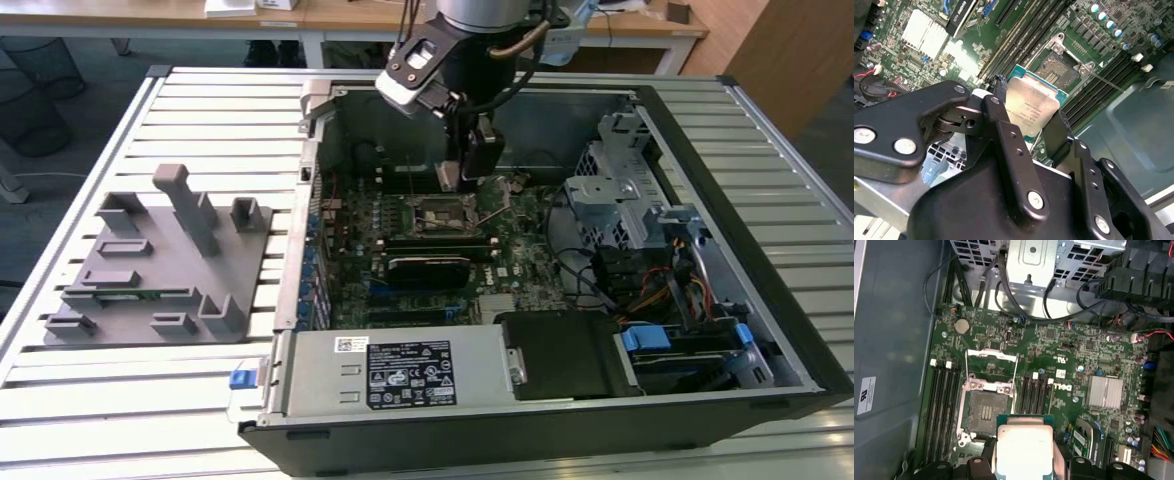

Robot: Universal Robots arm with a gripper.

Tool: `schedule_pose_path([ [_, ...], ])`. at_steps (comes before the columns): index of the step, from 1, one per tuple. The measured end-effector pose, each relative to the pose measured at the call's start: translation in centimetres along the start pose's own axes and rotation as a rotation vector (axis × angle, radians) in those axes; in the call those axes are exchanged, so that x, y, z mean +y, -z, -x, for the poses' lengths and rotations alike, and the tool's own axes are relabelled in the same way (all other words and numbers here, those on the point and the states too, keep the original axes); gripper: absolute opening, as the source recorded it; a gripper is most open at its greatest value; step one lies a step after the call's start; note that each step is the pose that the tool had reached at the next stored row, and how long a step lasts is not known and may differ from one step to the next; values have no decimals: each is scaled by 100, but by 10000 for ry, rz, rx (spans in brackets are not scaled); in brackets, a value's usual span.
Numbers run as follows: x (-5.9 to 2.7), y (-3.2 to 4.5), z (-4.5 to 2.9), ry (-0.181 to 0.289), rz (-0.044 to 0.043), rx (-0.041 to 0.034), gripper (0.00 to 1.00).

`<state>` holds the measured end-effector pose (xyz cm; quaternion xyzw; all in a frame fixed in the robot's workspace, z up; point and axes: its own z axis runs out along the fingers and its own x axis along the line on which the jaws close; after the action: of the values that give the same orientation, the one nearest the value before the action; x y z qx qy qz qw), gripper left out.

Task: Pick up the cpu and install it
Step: 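Place the cpu into insertion slot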

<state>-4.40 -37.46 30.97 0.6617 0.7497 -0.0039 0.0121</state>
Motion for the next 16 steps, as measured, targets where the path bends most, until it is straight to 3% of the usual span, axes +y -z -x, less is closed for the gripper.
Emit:
schedule_pose_path([
  [11,2,-85,-22,-5,0,-2,54],
  [16,11,-121,-35,-318,-6,-2,54],
])
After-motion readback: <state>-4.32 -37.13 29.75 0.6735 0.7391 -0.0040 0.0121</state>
